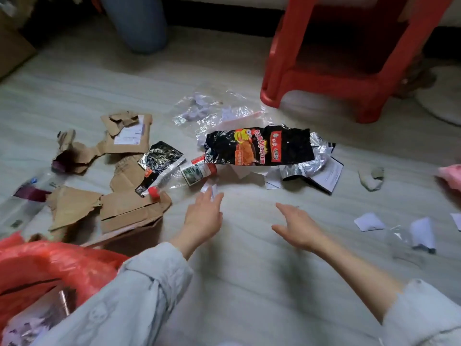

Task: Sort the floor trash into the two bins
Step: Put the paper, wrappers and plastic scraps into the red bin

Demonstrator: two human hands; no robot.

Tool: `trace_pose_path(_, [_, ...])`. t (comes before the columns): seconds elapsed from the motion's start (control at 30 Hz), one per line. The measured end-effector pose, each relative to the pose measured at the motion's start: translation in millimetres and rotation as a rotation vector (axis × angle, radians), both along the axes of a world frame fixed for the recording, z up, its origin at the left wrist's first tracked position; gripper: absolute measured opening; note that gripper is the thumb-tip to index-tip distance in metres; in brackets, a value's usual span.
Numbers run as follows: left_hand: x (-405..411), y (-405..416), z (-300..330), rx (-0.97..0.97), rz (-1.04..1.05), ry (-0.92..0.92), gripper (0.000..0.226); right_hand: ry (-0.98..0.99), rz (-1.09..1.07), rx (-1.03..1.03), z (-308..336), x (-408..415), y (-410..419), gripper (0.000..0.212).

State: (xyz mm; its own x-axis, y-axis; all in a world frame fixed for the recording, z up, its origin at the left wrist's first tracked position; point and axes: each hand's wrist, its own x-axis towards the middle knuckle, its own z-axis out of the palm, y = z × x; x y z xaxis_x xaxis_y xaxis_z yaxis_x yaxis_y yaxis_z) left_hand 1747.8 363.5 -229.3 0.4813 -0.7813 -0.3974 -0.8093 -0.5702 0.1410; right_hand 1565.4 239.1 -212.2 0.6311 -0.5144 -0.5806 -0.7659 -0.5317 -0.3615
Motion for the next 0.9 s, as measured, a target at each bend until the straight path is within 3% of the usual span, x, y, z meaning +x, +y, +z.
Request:
trace_pose_path(0.13, [9.7,-27.8,-55.5,0.07,-0.145,-0.162,0.057,0.114,0.062,-0.034,-47.6,-16.3,-23.5,0.066])
trace_pose_path(0.27, [12.3,-18.6,-81.8,-0.069,-0.015,-0.111,0.051,0.143,0.147,-0.024,-66.5,-31.9,-24.0,0.062])
trace_pose_path(0.43, [-23.3,11.7,-78.4,-0.193,-0.11,-0.055,0.031,0.123,0.048,0.074,-47.9,-41.6,-9.0,0.062])
trace_pose_path(0.53, [-49.8,22.2,-58.9,-0.231,-0.219,0.021,0.038,0.11,0.0,0.091,-16.6,-57.1,2.4,0.062])
trace_pose_path(0.67, [-77.6,33.4,-9.2,-0.295,-0.211,0.094,0.045,0.116,-0.002,0.019,52.8,-80.7,18.5,0.057])
trace_pose_path(0.8, [-95.2,59.0,65.3,-0.512,-0.121,0.091,0.045,0.166,0.047,-0.094,130.3,-82.1,41.7,0.047])
trace_pose_path(0.9, [-97.1,98.9,120.5,-0.668,-0.015,0.086,0.035,0.069,0.171,-0.206,186.2,-67.5,79.7,0.043])
